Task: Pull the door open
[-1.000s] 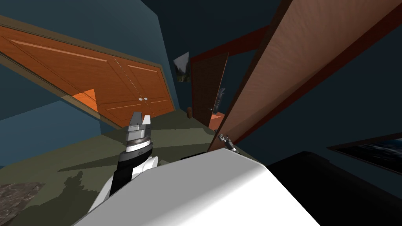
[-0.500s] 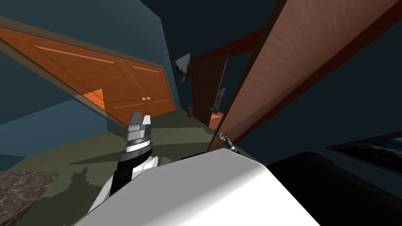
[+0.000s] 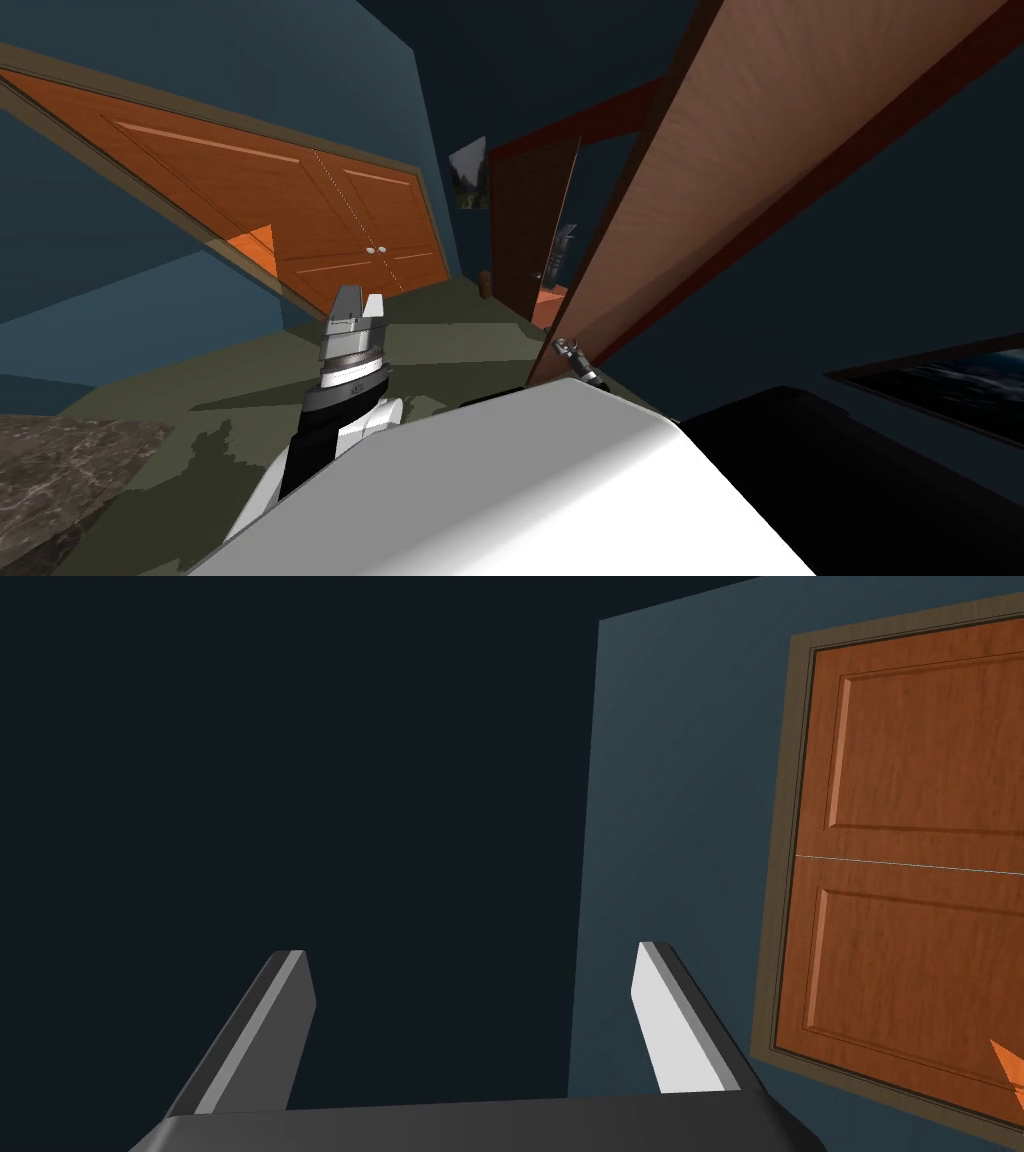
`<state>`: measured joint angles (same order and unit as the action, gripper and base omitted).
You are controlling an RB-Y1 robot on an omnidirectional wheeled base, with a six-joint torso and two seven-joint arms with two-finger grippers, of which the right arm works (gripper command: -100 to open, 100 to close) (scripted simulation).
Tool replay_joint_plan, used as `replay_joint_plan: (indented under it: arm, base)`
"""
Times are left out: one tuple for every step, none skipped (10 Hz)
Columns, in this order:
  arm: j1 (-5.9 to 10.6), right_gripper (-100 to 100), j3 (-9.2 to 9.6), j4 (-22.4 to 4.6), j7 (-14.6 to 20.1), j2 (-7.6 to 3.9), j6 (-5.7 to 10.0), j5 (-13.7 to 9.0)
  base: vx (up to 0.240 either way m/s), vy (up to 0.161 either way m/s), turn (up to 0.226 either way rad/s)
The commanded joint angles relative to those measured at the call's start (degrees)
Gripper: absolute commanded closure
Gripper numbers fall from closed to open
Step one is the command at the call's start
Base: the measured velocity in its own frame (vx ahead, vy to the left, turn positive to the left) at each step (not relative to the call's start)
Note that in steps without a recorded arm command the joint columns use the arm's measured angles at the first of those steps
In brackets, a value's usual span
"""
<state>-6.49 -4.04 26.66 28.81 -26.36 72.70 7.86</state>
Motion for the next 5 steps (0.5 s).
replay_joint_plan:
  arm:
    - [0.88, 100, 2.18, -0.61, -0.4, 0.2, -0.01, -1.23]
    - [1.17, 100, 3.04, -0.57, -0.6, 0.08, -0.32, -1.99]
    - [1.46, 100, 3.91, -0.53, -0.8, -0.03, -0.63, -2.74]
    - [1.74, 100, 4.76, -0.48, -0.99, -0.15, -0.93, -3.48]
    - [2.02, 100, 5.57, -0.44, -1.18, -0.26, -1.22, -4.2]
  base:
    - [-0.16, -0.047, 0.08]
    - [-0.135, -0.041, 0.047]
    - [-0.091, -0.02, 0.034]
    - [-0.092, -0.02, 0.041]
    - [-0.084, -0.036, 0.032]
